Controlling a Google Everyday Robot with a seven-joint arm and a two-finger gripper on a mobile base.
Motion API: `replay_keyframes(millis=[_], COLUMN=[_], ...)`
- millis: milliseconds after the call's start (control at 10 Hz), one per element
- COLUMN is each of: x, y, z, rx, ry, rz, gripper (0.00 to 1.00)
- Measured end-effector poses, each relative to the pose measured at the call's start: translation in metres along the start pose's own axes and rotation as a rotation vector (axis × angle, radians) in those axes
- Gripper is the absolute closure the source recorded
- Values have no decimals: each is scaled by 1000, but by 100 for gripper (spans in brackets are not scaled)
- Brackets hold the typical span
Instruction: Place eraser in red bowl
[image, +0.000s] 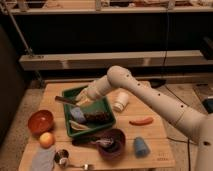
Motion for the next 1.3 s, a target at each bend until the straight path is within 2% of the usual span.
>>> replay_keyframes(millis=[100,200,300,500,900,1300], x=[9,20,26,33,35,36], y=[-5,-12,-16,-19,-20,-15], z=[-4,-7,-6,-7,-7,-6], rx=[-24,-47,-48,-53,-53,-45], ry=[-3,-14,-26,-42,-43,-49], rz=[-38,-164,-266,-387,-403,-391], gripper=[100,100,100,100,100,100])
